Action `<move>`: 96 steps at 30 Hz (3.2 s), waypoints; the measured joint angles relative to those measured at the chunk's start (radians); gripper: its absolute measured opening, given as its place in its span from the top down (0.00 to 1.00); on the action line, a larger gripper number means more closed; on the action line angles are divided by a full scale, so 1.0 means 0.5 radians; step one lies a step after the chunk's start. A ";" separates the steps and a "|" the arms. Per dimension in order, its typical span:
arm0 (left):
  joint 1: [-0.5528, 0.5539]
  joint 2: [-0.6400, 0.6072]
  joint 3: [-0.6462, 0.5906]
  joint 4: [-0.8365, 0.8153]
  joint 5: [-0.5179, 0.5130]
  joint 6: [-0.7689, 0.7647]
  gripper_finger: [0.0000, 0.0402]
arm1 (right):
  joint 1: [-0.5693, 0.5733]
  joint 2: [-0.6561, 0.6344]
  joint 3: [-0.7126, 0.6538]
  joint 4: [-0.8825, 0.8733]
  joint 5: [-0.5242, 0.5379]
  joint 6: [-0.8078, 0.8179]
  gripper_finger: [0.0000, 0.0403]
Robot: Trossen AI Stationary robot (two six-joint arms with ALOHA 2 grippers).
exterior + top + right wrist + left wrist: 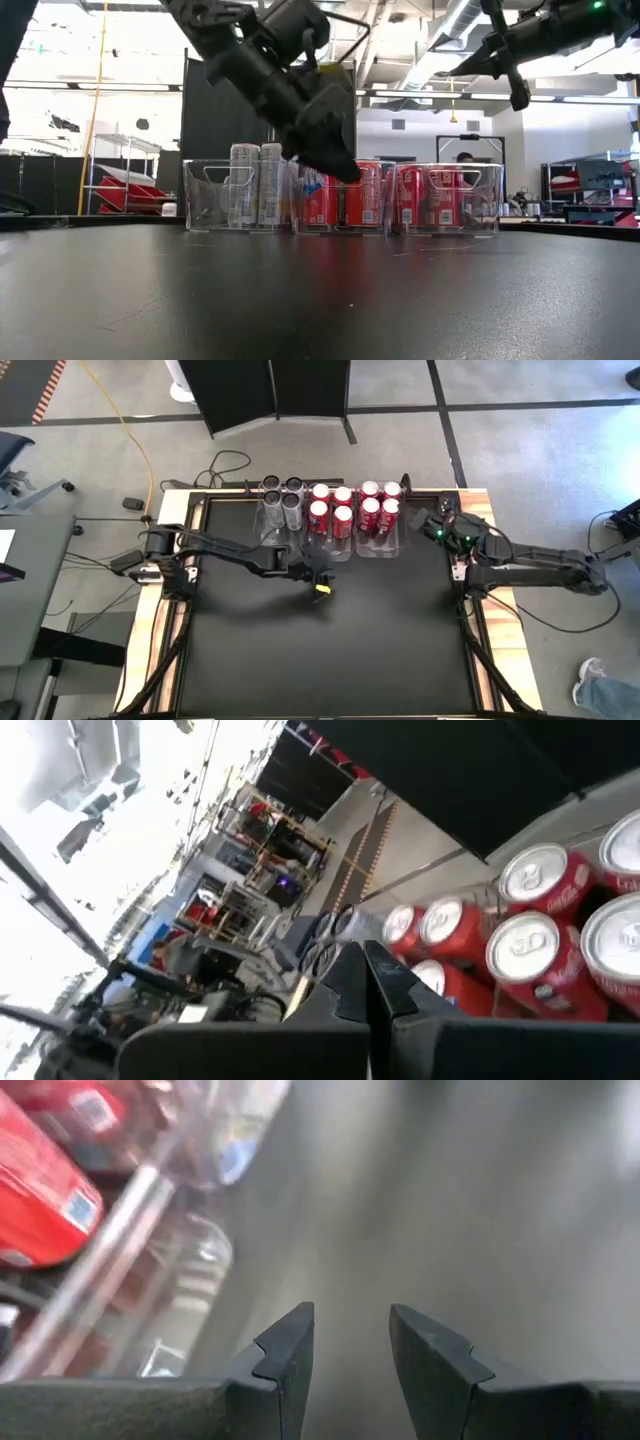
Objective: Sort soda cans
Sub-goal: Adjust the transparent bins to align them on the table, then return to Home Position
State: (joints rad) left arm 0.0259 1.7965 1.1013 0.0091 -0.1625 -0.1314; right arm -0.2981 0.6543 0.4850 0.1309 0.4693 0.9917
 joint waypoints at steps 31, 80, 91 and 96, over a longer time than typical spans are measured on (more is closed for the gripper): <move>0.205 -0.396 0.230 -0.790 0.330 0.288 0.68 | 0.728 0.300 -0.001 -1.437 -0.374 0.058 0.99; 0.453 -0.747 -0.291 -0.650 0.116 0.096 0.93 | 0.028 0.514 -0.003 -1.301 -0.396 -0.415 0.99; 0.449 -1.193 -0.128 -0.841 0.096 0.075 0.97 | 0.300 0.278 0.279 -1.277 -0.342 -0.686 1.00; 0.455 -1.402 -0.127 -0.769 0.098 0.120 0.99 | 0.325 0.234 0.534 -1.168 -0.344 -1.150 1.00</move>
State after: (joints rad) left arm 0.2535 1.0955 1.0379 -0.3753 -0.1135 -0.0714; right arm -0.1357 0.7715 0.7523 -0.4534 0.2973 0.4165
